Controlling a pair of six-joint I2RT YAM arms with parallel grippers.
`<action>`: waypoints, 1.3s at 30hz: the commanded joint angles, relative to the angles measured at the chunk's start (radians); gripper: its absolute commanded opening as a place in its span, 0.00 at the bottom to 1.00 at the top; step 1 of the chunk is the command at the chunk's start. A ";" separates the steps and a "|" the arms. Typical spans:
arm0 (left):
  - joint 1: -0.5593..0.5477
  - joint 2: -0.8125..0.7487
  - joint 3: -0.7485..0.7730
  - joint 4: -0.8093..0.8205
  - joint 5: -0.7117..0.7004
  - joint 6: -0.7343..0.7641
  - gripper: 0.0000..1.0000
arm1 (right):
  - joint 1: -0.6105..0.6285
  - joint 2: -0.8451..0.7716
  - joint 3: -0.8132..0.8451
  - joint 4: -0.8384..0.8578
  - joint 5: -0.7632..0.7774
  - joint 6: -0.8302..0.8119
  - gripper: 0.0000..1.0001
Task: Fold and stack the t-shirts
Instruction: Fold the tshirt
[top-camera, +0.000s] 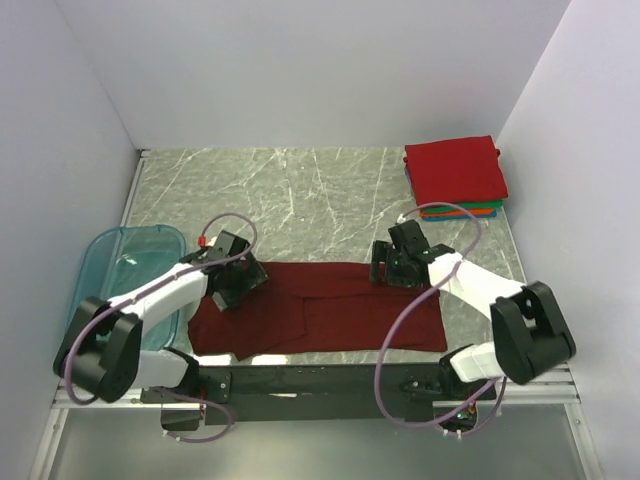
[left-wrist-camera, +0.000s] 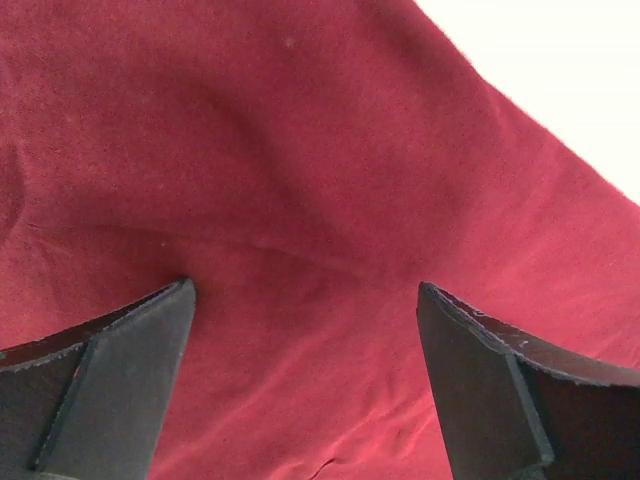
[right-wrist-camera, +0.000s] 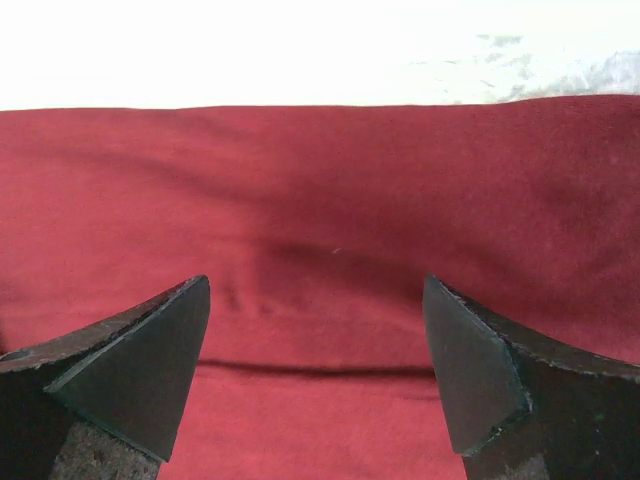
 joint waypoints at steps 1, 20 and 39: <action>-0.001 0.111 0.049 0.043 -0.062 -0.009 0.99 | -0.020 0.065 0.001 0.047 -0.002 0.008 0.93; 0.019 1.112 1.296 -0.262 -0.134 0.192 1.00 | 0.309 -0.118 -0.220 0.036 -0.165 0.132 0.94; 0.026 1.434 1.683 0.276 0.288 -0.032 0.99 | 0.638 0.078 -0.075 0.202 -0.260 0.183 0.95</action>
